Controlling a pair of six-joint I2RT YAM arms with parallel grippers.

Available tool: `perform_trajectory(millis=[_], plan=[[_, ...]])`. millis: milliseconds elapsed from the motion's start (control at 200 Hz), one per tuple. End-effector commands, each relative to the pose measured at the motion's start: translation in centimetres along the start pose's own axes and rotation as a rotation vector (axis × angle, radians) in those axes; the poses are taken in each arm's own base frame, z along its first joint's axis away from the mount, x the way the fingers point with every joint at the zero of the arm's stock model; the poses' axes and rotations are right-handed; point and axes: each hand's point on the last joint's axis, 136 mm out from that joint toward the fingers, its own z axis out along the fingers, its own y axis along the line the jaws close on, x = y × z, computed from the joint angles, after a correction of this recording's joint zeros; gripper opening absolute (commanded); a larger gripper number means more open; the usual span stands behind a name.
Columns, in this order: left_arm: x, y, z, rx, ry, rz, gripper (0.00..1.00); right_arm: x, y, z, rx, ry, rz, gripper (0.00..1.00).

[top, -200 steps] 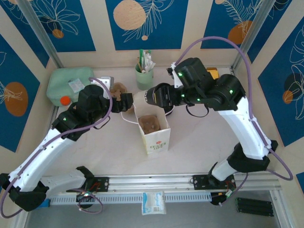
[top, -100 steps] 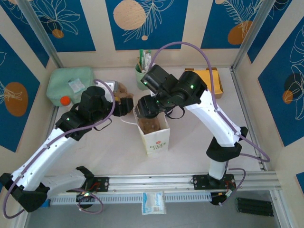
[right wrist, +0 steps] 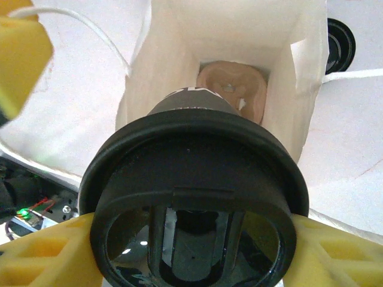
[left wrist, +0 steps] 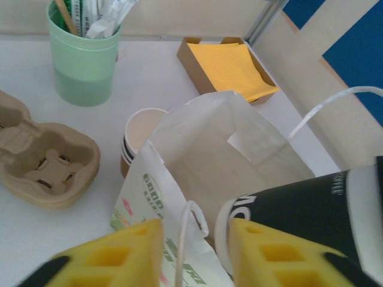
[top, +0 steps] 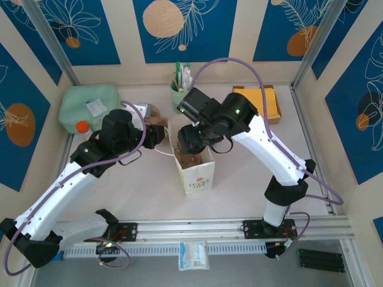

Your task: Pack the takeout coffee

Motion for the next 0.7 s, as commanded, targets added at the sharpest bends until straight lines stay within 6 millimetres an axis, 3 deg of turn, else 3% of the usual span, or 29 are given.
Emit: perform_trajectory(millis=[0, 165, 345, 695], plan=[[-0.4, -1.0, -0.3, 0.064, -0.017, 0.010, 0.21, 3.4, -2.7, -0.1, 0.114, 0.129, -0.020, 0.64], [-0.5, -1.6, -0.2, 0.098, -0.018, -0.007, 0.05, 3.8, -2.7, 1.4, 0.145, 0.177, -0.045, 0.64], [-0.6, -2.0, -0.2, 0.121, -0.021, -0.024, 0.00, 4.0, -2.7, 2.4, 0.167, 0.207, -0.065, 0.65], [-0.3, -1.9, -0.2, 0.126, -0.021, -0.054, 0.00, 4.8, -1.7, 4.5, 0.170, 0.285, -0.069, 0.64]])
